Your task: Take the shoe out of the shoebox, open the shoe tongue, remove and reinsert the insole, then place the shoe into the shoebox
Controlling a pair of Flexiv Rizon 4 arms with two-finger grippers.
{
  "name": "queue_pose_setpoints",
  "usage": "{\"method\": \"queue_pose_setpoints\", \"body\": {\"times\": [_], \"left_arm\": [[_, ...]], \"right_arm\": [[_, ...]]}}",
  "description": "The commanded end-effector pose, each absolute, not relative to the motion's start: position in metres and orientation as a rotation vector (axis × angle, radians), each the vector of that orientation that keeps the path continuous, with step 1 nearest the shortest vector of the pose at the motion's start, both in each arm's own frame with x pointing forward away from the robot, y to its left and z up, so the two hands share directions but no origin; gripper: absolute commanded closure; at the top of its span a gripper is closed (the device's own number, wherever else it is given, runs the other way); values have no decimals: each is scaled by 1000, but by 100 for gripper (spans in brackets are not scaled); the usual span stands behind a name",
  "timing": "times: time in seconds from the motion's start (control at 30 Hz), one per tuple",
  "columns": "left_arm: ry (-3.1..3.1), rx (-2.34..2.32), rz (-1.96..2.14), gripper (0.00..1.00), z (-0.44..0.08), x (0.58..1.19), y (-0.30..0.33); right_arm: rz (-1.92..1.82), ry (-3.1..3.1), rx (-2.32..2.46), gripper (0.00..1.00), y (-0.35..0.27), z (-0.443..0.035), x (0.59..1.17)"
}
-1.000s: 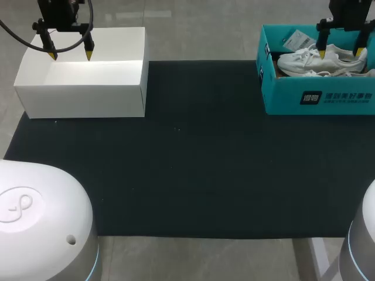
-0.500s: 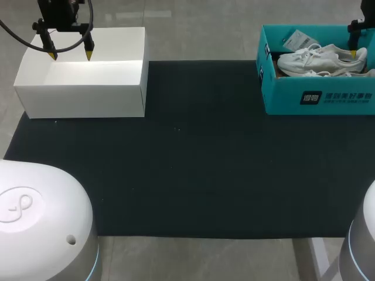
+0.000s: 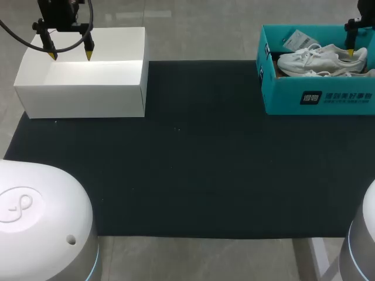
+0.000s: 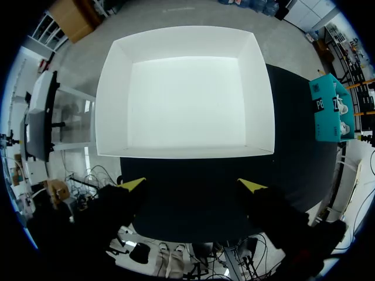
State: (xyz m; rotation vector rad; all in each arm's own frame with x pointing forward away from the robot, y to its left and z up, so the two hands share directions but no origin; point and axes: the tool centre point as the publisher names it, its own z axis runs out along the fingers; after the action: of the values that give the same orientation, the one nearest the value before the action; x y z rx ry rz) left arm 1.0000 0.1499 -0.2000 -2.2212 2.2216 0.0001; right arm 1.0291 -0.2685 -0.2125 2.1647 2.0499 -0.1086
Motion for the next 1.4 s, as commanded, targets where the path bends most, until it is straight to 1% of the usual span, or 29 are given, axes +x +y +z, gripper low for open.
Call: {"method": "queue_pose_setpoints", "body": {"times": [0.03,0.13,0.43,0.8,1.03,1.4], "left_arm": [[2222,-2221,0,0,-200,1000,150],[2222,-2221,0,0,-200,1000,150],[2222,-2221,0,0,-200,1000,150],[2222,-2221,0,0,-200,1000,150],[2222,-2221,0,0,-200,1000,150],[2222,-2221,0,0,-200,1000,150]], "right_arm": [[-24,2033,2179,0,-280,-209,1038],[66,2028,2208,0,-285,-211,1045],[111,1994,2251,0,-294,-239,1057],[65,2011,2297,0,-312,-271,1063],[-30,2035,2293,0,-325,-301,1064],[-29,2074,2256,0,-338,-327,1071]]}}
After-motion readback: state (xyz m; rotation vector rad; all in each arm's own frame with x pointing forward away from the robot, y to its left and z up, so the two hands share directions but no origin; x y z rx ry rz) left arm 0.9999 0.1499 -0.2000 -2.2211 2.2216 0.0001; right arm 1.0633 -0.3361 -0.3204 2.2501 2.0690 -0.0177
